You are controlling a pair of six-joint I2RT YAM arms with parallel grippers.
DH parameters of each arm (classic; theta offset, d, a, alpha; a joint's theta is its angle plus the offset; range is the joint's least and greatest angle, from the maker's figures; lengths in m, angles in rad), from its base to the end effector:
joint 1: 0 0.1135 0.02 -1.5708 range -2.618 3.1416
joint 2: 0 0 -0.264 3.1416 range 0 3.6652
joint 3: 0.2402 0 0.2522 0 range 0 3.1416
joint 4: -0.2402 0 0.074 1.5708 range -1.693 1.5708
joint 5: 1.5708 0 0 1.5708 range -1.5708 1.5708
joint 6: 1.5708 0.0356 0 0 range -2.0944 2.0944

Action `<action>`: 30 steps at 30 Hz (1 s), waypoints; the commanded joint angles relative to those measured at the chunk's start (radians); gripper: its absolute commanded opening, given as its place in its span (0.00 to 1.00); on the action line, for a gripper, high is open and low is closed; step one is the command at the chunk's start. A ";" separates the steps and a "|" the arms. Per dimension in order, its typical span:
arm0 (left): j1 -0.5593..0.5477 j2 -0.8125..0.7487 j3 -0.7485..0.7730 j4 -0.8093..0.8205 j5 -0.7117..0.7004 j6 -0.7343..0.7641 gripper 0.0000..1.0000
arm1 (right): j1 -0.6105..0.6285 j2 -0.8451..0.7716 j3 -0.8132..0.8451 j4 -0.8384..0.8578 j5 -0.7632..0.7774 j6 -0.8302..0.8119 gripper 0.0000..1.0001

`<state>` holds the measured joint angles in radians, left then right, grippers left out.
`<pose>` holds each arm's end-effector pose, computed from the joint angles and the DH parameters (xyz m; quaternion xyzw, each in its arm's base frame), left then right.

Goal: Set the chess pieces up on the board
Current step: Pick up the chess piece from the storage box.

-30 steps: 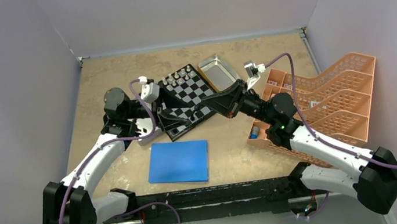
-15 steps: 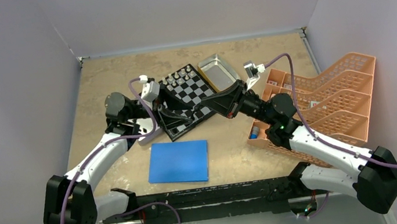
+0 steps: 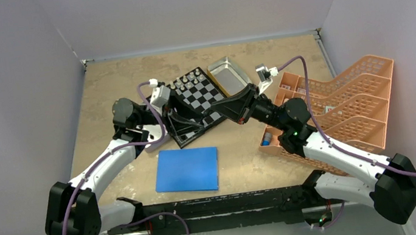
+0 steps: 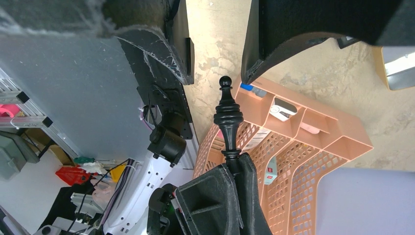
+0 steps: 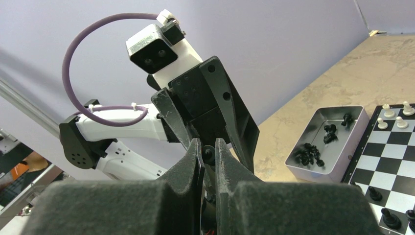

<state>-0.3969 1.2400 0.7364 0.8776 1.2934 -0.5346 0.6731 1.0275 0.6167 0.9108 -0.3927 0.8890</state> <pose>0.2226 -0.1304 0.3281 0.4658 0.4828 -0.5994 0.4367 0.1681 0.1515 0.3479 -0.1129 0.5155 0.6646 0.5290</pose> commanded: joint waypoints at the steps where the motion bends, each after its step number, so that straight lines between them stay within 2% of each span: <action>1: -0.012 -0.002 0.015 0.054 -0.015 -0.015 0.39 | -0.003 -0.003 -0.001 0.066 -0.008 -0.004 0.08; 9: -0.018 0.001 0.018 0.054 -0.032 -0.022 0.38 | -0.003 0.003 -0.004 0.068 -0.007 -0.005 0.08; 19: -0.019 0.000 0.017 0.048 -0.045 -0.031 0.32 | -0.003 0.014 -0.004 0.061 0.003 -0.029 0.08; 24: -0.020 -0.006 0.017 0.023 -0.043 -0.019 0.09 | -0.003 0.016 -0.009 0.062 0.003 -0.035 0.08; 27: -0.019 -0.024 0.018 -0.070 -0.070 0.039 0.03 | -0.002 0.009 -0.014 0.045 0.021 -0.061 0.08; 30: -0.019 -0.052 0.027 -0.262 -0.143 0.155 0.00 | -0.003 -0.004 -0.011 -0.006 0.058 -0.112 0.08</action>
<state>-0.4091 1.2373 0.7368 0.8047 1.2339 -0.5217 0.6731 1.0473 0.6086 0.9146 -0.3832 0.8494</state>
